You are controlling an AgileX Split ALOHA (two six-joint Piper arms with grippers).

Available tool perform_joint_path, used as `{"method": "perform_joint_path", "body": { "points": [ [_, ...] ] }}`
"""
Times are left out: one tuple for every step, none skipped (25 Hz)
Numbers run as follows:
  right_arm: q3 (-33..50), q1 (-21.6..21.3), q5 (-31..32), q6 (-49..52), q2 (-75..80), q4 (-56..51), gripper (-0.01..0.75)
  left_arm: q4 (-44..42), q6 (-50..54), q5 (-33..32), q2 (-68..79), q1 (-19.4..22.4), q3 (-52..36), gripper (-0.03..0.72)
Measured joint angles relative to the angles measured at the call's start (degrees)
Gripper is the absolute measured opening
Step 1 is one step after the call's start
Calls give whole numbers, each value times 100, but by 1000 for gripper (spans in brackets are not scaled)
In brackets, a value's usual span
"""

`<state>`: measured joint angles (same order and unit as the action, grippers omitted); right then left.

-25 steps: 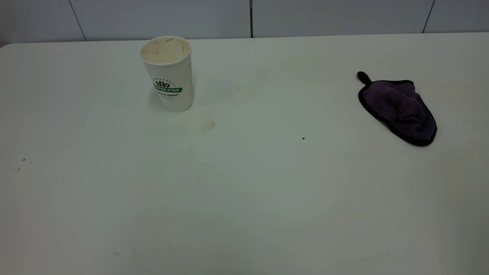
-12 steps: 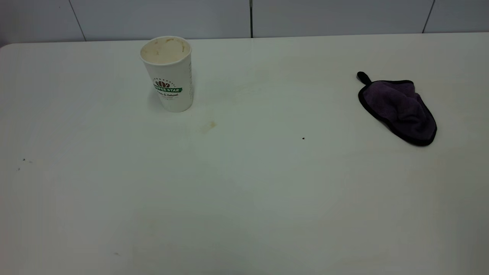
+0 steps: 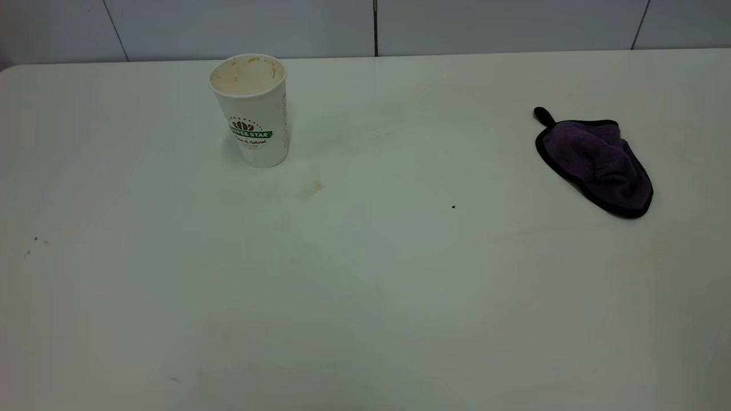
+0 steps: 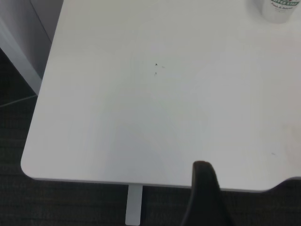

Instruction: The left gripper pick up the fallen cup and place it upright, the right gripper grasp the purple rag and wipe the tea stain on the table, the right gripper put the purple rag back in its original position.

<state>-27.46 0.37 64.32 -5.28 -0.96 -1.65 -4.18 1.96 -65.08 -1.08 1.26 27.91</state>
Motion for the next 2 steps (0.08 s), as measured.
{"method": "perform_joint_path", "body": {
  "points": [
    [0, 0, 0, 0, 0, 0, 237, 0, 0, 0, 0, 0, 0, 545],
    [0, 0, 0, 0, 0, 0, 237, 0, 0, 0, 0, 0, 0, 545]
  ]
}}
